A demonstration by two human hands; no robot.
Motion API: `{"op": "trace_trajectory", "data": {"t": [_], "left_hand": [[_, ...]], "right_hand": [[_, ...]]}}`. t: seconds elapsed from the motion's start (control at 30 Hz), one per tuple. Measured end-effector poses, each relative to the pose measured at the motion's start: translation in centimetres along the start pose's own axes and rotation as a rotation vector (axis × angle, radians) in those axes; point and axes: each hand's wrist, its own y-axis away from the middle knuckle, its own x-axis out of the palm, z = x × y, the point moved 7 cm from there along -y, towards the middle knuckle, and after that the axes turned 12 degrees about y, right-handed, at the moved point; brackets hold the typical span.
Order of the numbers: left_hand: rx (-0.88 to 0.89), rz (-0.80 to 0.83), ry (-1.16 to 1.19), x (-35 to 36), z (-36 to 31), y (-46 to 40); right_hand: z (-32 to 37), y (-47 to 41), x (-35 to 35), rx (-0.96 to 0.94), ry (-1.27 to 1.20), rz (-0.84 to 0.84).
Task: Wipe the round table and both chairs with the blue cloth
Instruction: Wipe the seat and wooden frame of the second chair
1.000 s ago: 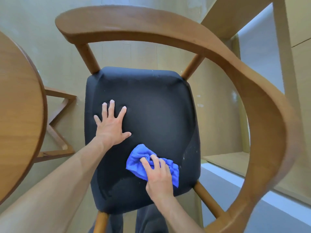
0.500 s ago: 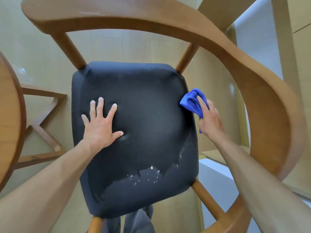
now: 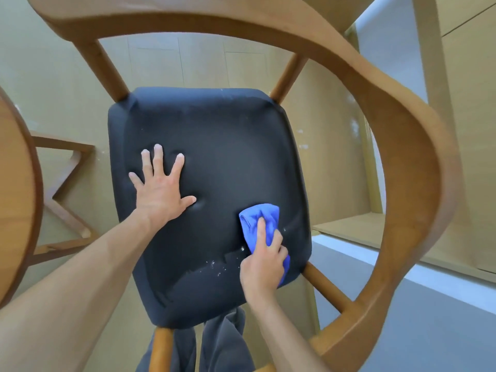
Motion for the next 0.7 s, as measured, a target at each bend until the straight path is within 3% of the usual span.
{"op": "trace_trajectory", "data": {"t": [0.17,0.27,0.37,0.47,0.57,0.7], "left_hand": [[0.063,0.05,0.059,-0.7,0.4,0.1],[0.104,0.11,0.08,-1.7,1.3,0.9],[0.084,0.1,0.076,-1.9,2.8,2.5],[0.064,0.099,0.041,-1.0,3.9,4.5],[0.049,0.079,0.042,-0.3,3.8,5.1],[0.042,0.043,0.074,0.1,3.9,4.8]], "right_hand": [[5.5,6.6,1.6,-0.197,0.047,0.133],[6.6,7.8,2.2,-0.449,0.074,0.303],[5.2,5.2,-0.3,-0.537,0.018,0.293],[2.9,-0.7,-4.1,-0.524,0.057,0.093],[0.3,-8.6,-7.7,-0.385,0.063,-0.106],[-3.8,-13.5,-6.9,-0.143,0.034,-0.12]]}}
